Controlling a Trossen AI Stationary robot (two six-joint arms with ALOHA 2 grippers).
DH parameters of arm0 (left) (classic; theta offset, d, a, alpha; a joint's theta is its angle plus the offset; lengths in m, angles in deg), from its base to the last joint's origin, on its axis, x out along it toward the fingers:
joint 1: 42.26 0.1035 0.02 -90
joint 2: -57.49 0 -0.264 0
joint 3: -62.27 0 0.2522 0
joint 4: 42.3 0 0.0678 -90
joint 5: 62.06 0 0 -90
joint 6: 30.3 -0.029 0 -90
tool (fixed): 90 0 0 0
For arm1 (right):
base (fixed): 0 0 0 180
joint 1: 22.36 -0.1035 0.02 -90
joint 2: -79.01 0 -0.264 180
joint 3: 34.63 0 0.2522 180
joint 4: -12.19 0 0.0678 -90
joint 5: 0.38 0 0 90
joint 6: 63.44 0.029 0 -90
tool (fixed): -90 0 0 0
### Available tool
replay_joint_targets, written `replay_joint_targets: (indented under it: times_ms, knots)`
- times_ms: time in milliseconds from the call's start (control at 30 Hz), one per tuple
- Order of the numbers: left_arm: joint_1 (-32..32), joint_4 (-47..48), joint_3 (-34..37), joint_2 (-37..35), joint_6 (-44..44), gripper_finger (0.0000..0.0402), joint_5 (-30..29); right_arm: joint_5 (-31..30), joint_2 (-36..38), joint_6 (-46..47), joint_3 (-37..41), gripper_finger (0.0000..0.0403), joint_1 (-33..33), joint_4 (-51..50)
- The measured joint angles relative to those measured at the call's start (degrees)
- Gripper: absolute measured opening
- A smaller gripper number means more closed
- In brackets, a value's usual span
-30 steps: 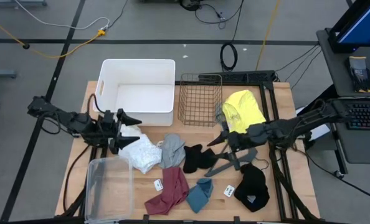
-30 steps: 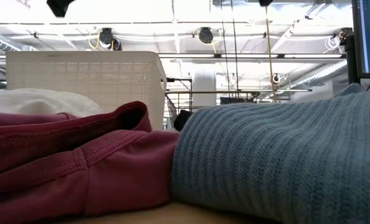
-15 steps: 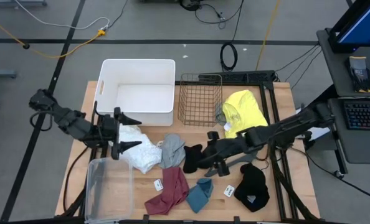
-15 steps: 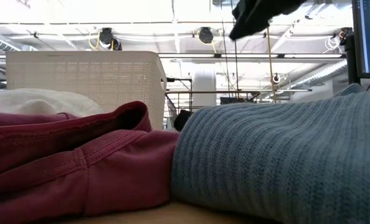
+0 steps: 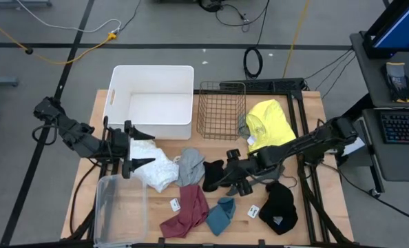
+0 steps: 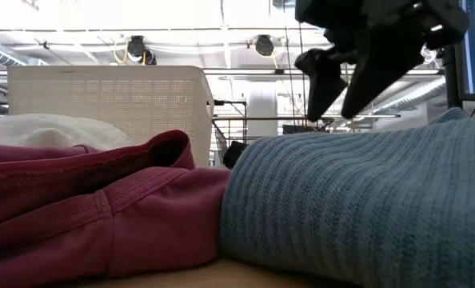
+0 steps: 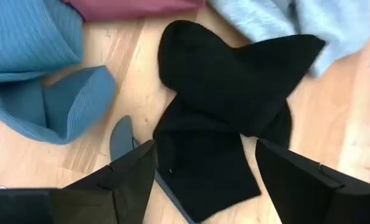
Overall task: Pick & Place Cloths
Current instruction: Put the black sock into the transparent bin
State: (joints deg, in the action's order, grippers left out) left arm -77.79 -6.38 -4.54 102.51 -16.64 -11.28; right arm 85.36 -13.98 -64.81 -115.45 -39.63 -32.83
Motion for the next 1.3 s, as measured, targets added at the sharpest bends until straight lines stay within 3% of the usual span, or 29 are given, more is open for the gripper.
replay_joint_targets:
  times_ms: [267, 567, 800, 900, 1133, 1300]
  knots:
    - [0.0, -0.1, 0.0, 0.0, 4.7, 0.0363, 1.8, 0.0, -4.1, -1.5, 0.0, 0.0277, 2.1, -5.1]
    - [0.0, -0.2, 0.0, 0.0, 4.7, 0.0363, 1.8, 7.5, -5.3, -2.8, 0.0, 0.0277, 4.6, 0.2]
    - [0.0, -2.8, 0.0, 0.0, 4.7, 0.0363, 1.9, 9.1, -8.2, -2.5, 0.1, 0.0277, 5.2, 4.5]
    - [0.0, -3.2, 0.0, 0.0, 4.7, 0.0363, 1.9, 8.1, -10.2, -2.5, 0.1, 0.0277, 5.6, 7.3]
    - [0.0, -2.9, 0.0, 0.0, 4.7, 0.0363, 1.9, -2.0, -14.6, -2.3, 0.0, 0.0277, 6.0, 10.4]
    - [0.0, -2.9, 0.0, 0.0, 4.9, 0.0363, 1.9, -3.4, -16.1, -1.3, -0.2, 0.0274, 6.0, 10.1]
